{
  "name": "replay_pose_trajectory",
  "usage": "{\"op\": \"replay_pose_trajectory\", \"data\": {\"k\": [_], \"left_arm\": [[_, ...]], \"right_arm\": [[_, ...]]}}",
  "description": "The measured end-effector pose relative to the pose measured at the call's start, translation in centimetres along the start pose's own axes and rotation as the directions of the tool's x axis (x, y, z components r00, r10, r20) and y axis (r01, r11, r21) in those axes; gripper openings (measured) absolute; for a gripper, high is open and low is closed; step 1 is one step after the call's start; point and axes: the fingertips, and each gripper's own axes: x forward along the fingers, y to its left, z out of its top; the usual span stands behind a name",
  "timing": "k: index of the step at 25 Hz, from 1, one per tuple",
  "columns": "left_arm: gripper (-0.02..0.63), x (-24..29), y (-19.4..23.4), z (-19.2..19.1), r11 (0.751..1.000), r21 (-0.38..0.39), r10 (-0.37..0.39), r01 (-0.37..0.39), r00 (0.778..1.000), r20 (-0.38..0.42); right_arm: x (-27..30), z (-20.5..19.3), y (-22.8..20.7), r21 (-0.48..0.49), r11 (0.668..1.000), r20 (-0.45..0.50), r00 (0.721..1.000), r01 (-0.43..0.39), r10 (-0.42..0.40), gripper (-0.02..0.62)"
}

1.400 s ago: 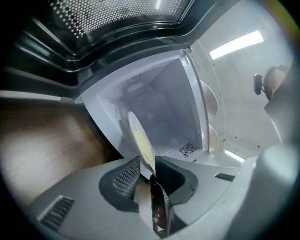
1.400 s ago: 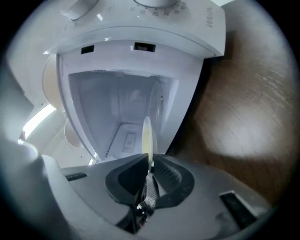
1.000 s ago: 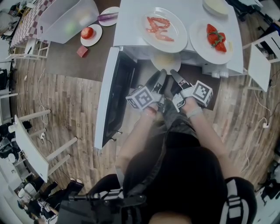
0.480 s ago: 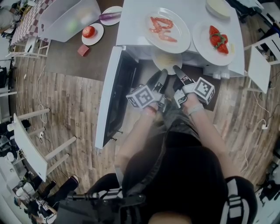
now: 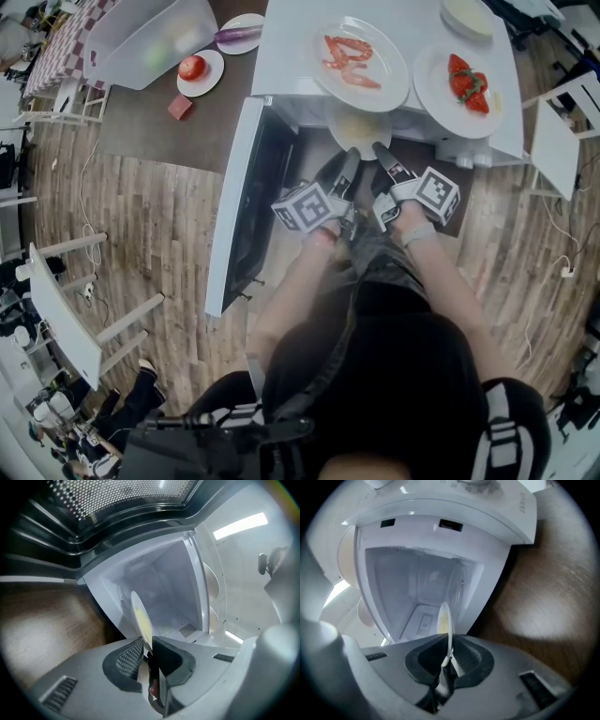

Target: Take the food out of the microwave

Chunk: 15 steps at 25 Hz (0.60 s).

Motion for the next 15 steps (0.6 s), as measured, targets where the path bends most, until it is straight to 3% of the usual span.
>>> {"op": "replay_pose_trajectory", "data": {"k": [5, 11, 15], "left_arm": [[0.063, -0.1, -0.3, -0.2, 0.994, 0.094, 0.052, -0.051, 0.999, 0.000], [0.061, -0.6, -0.5, -0.9, 0.989, 0.131, 0.066, -0.063, 0.998, -0.023], [0.064, -0.9, -0.7, -1.2, 0.987, 0.142, 0.075, -0.071, 0.997, -0.022]], "right_arm": [[-0.3, 0.2, 0.0, -0.076, 0.997, 0.028, 1.000, 0.012, -0.010, 0.032], [-1.3, 0.2, -0.1, -0.201, 0.978, 0.035, 0.998, 0.050, -0.044, 0.034], [-1.9, -0.5, 0.0, -0.147, 0.986, 0.061, 0.995, 0.083, -0.075, 0.034]]}}
